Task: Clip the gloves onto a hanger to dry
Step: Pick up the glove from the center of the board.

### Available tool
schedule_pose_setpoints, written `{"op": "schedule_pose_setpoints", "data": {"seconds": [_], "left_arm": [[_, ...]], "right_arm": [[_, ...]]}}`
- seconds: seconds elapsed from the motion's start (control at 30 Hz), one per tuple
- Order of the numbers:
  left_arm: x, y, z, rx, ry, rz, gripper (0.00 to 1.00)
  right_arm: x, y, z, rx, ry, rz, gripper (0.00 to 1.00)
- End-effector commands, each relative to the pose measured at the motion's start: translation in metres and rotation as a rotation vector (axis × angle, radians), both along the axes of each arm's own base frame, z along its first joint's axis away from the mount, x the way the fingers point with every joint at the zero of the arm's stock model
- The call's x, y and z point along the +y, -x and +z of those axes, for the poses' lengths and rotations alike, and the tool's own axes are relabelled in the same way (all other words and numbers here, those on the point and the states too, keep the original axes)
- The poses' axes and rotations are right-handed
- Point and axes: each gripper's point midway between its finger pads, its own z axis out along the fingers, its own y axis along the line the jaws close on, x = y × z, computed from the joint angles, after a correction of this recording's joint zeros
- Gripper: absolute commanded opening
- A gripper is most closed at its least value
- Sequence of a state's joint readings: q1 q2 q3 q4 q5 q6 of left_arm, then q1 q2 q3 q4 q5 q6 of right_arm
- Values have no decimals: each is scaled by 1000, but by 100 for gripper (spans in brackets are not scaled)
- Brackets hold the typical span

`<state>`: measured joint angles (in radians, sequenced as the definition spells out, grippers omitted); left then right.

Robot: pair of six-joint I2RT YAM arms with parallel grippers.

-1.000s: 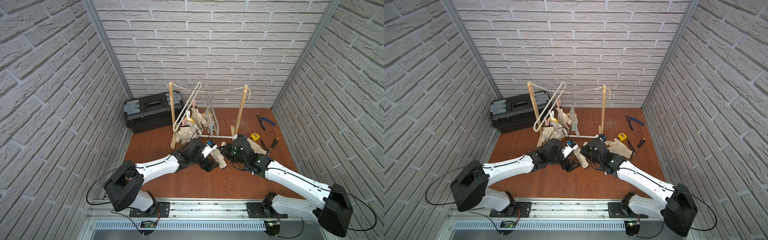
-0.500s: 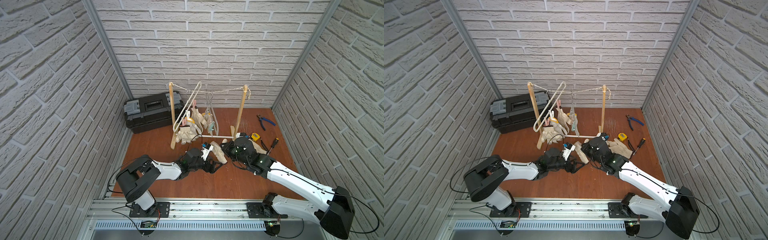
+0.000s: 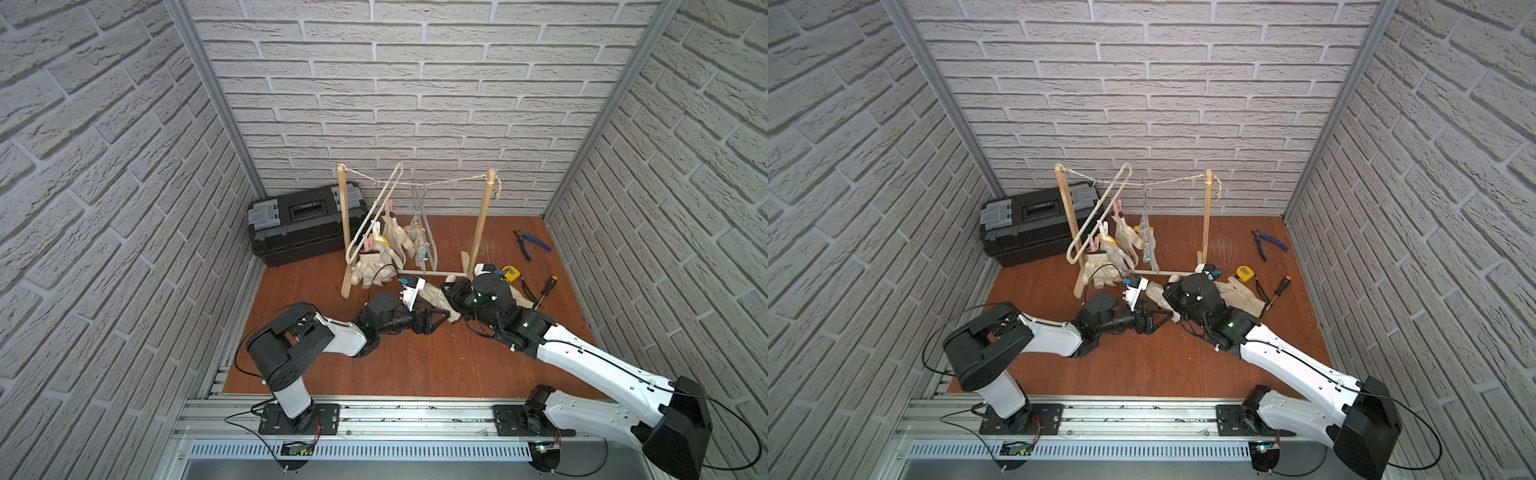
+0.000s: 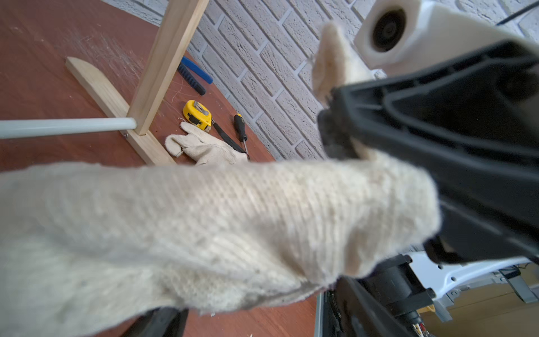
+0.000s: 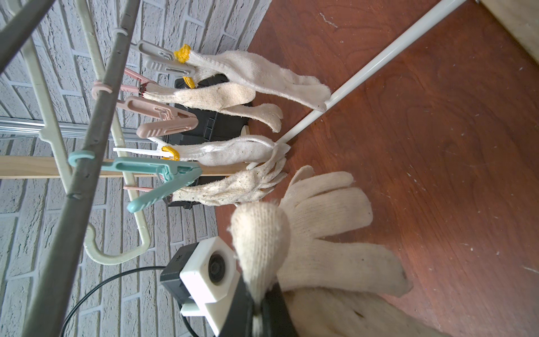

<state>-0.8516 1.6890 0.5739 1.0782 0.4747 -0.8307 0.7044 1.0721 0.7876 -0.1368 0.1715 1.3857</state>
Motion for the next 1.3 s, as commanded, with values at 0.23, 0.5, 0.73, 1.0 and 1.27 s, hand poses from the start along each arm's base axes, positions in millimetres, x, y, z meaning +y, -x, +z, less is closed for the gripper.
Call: {"op": "schedule_pose_setpoints", "data": {"seconds": [0.23,0.5,0.73,1.0,1.27], "left_arm": [[-9,2,56,-108,126,-66,65],[-4,4,71,-138,124,-72,57],[-4,3,50,-116,-26,-83,47],[5,0,53,-147,-69,-70,17],[16,-2,46,-141,-127,-57,0]], "right_arm": [[7,-6,10,-42,-89,-23,3],[2,-6,-1,-27,-75,-44,3],[4,-5,-4,-17,-83,-35,3],[2,-4,-4,-18,-90,-41,3],[-1,-1,-3,-21,-80,-45,3]]}}
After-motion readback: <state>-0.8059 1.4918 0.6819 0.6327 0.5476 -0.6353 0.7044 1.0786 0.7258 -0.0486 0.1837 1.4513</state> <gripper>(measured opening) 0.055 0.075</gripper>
